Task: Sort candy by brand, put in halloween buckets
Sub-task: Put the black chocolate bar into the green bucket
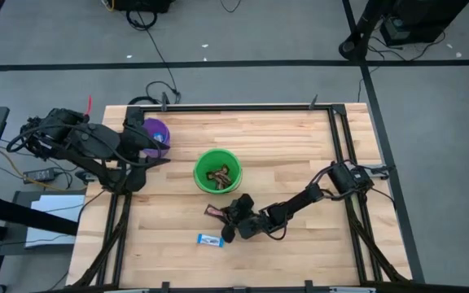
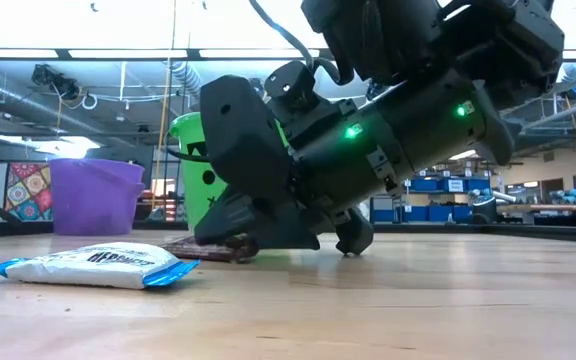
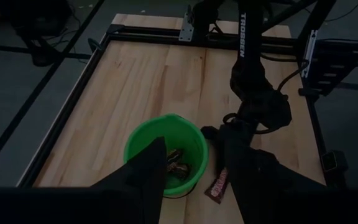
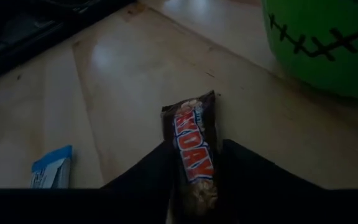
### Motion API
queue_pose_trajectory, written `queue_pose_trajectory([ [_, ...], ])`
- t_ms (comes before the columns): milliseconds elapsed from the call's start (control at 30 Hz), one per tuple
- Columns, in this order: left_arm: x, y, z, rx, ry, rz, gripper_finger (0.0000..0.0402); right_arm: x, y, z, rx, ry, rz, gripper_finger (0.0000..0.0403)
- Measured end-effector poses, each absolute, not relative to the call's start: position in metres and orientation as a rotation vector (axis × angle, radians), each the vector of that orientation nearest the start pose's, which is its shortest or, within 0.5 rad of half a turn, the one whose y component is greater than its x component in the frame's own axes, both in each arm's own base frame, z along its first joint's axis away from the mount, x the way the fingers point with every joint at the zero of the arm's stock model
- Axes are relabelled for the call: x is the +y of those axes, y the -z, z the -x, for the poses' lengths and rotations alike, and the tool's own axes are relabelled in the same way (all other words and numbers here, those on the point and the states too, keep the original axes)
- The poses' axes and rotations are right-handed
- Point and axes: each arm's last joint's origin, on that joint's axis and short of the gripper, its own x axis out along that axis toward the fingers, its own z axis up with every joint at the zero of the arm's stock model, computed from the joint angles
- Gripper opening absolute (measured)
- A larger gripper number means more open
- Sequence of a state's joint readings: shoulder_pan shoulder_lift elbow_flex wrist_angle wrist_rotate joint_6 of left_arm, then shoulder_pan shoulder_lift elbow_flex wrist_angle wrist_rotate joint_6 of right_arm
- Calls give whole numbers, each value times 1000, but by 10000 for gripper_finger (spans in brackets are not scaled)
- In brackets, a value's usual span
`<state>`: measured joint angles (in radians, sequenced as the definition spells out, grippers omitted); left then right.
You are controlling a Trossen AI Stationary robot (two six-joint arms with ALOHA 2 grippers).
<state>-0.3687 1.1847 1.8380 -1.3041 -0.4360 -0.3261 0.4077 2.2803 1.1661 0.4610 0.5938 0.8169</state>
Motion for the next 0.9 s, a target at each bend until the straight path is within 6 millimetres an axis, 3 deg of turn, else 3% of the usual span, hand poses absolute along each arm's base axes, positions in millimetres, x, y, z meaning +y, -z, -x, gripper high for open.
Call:
queue_pose_trajectory([
  [333,-44,-488,-148,576,-168,51,167,158,-64,-399,471,325,-539,11],
  [633,-43,-488,-148,575,-171,22,167,160,-92,-394,547,227,-515,3],
  [900,-43,-489,-148,560,-169,1,167,155,-140,-381,619,165,-389,2],
])
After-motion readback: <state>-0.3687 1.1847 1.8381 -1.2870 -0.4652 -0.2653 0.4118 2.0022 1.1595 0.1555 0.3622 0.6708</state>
